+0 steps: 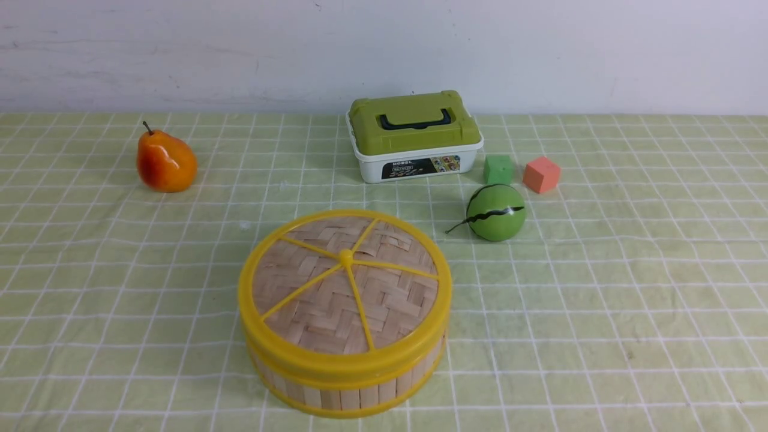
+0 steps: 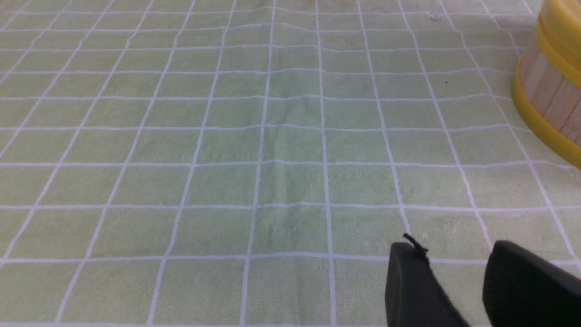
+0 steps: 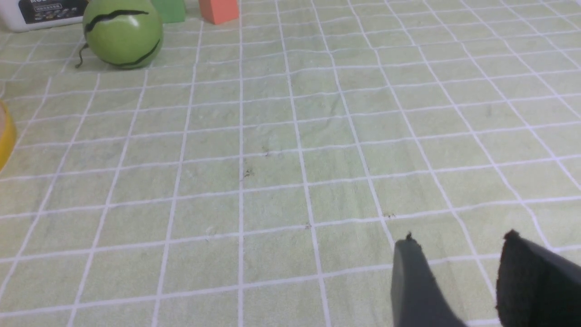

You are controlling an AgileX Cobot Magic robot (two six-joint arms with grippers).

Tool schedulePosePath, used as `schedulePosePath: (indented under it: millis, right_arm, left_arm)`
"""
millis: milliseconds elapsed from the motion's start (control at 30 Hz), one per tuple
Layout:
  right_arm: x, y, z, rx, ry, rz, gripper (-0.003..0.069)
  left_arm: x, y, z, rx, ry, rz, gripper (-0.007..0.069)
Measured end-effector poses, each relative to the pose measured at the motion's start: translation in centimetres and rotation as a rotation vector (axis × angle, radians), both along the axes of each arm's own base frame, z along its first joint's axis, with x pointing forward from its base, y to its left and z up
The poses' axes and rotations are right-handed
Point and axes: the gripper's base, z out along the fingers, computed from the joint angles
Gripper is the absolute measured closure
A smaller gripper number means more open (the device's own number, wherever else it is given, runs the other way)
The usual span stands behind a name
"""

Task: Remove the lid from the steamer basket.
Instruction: Use the right arm to lift the lid of the steamer

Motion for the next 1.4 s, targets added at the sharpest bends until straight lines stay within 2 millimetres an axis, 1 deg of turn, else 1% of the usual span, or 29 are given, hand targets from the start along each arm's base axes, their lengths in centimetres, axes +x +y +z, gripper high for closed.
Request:
schedulePosePath:
  millis: [500, 633, 667, 700, 733, 767, 800, 867, 900, 933, 1033, 1300, 1367, 1400]
  right_arm:
    - [0.0, 0.0, 0.0, 0.001, 0.0, 0.0, 0.0418]
    - [0.0, 0.2, 0.0, 0.079, -0.008, 0.003, 0.0418]
    - [0.0, 0.4, 0.1, 0.136, -0.012, 0.002, 0.0418]
    - [0.1, 0.8, 0.1, 0.311, -0.02, -0.005, 0.0418]
    - [0.1, 1.0, 0.2, 0.407, -0.023, -0.013, 0.0418]
    - [0.1, 1.5, 0.2, 0.622, -0.021, -0.024, 0.0418]
    - [0.1, 1.7, 0.3, 0.758, -0.018, -0.035, 0.0418]
    - [0.1, 2.2, 0.5, 0.986, -0.008, -0.045, 0.0418]
    - [0.1, 2.2, 0.5, 1.024, -0.008, -0.046, 0.0418]
    - [0.1, 2.4, 0.7, 1.114, -0.01, -0.047, 0.0419]
    - [0.1, 2.4, 0.8, 1.102, -0.018, -0.04, 0.0419]
    - [0.1, 2.3, 0.8, 0.906, -0.04, 0.013, 0.0419]
    - [-0.2, 2.6, 2.6, 0.719, -0.062, 0.106, 0.0428]
    - [-0.5, 2.8, 4.1, 0.623, -0.081, 0.151, 0.0444]
  left_arm:
    - [0.0, 0.0, 0.0, 0.0, 0.0, 0.0, 0.0386]
    - [0.0, 0.0, 0.0, 0.0, 0.0, 0.0, 0.0386]
    - [0.0, 0.0, 0.0, 0.0, 0.0, 0.0, 0.0386]
    - [0.0, 0.0, 0.0, 0.0, 0.0, 0.0, 0.0386]
    - [0.0, 0.0, 0.0, 0.0, 0.0, 0.0, 0.0386]
    - [0.0, 0.0, 0.0, 0.0, 0.0, 0.0, 0.0386]
    - [0.0, 0.0, 0.0, 0.0, 0.0, 0.0, 0.0386]
    - [0.0, 0.0, 0.0, 0.0, 0.0, 0.0, 0.0386]
    - [0.0, 0.0, 0.0, 0.0, 0.0, 0.0, 0.0386]
    - [0.0, 0.0, 0.0, 0.0, 0.0, 0.0, 0.0386]
    - [0.0, 0.0, 0.0, 0.0, 0.0, 0.0, 0.0386]
    - [0.0, 0.0, 0.0, 0.0, 0.0, 0.0, 0.0386]
    - [0.0, 0.0, 0.0, 0.0, 0.0, 0.0, 0.0386]
    - [0.0, 0.0, 0.0, 0.0, 0.0, 0.0, 0.0386]
